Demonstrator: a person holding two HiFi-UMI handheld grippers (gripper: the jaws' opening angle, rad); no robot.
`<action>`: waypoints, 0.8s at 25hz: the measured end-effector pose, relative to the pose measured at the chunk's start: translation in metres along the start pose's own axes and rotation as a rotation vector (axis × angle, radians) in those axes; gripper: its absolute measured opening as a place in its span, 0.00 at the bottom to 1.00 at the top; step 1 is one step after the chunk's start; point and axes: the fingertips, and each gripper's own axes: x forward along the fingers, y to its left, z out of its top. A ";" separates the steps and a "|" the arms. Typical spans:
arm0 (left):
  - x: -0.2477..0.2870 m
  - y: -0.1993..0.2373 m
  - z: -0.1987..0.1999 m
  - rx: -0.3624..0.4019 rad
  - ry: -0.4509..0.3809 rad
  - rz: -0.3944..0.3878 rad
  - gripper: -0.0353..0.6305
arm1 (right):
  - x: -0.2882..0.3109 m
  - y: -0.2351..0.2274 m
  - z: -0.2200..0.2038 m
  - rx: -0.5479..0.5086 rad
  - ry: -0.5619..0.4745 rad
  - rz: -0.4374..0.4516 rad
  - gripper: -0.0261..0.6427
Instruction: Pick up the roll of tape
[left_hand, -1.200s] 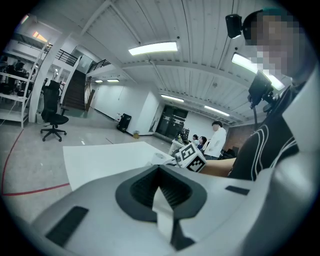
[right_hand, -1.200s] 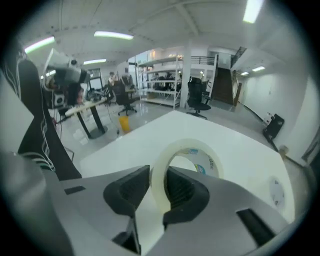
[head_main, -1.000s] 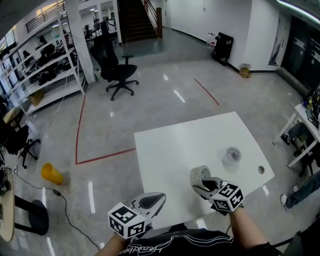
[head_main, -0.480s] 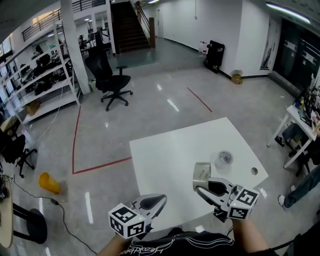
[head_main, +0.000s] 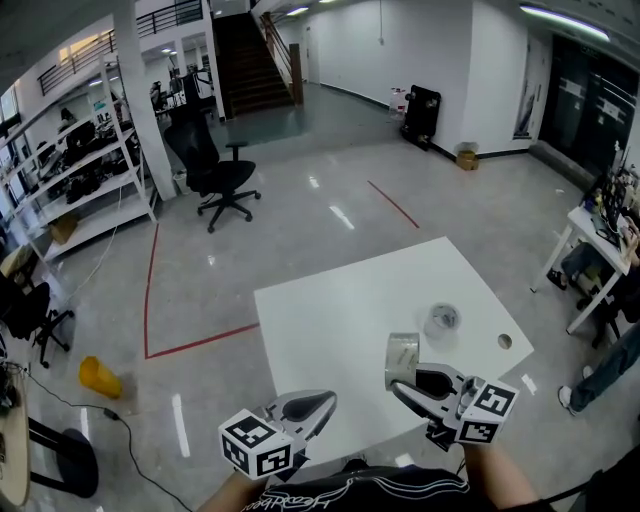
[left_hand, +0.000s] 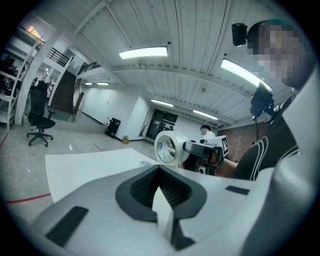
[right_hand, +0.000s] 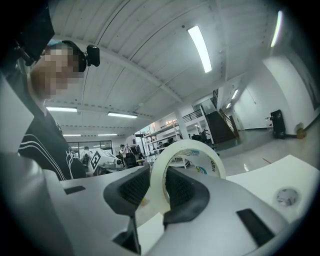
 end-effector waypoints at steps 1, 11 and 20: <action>0.001 -0.001 0.000 0.001 0.002 -0.001 0.06 | -0.002 -0.001 0.000 0.001 0.000 -0.002 0.19; 0.003 -0.007 0.000 0.007 0.003 -0.011 0.06 | -0.006 -0.001 -0.004 -0.014 0.008 -0.023 0.19; 0.002 -0.006 -0.001 0.008 -0.006 -0.017 0.06 | -0.003 0.002 -0.010 -0.014 0.017 -0.025 0.19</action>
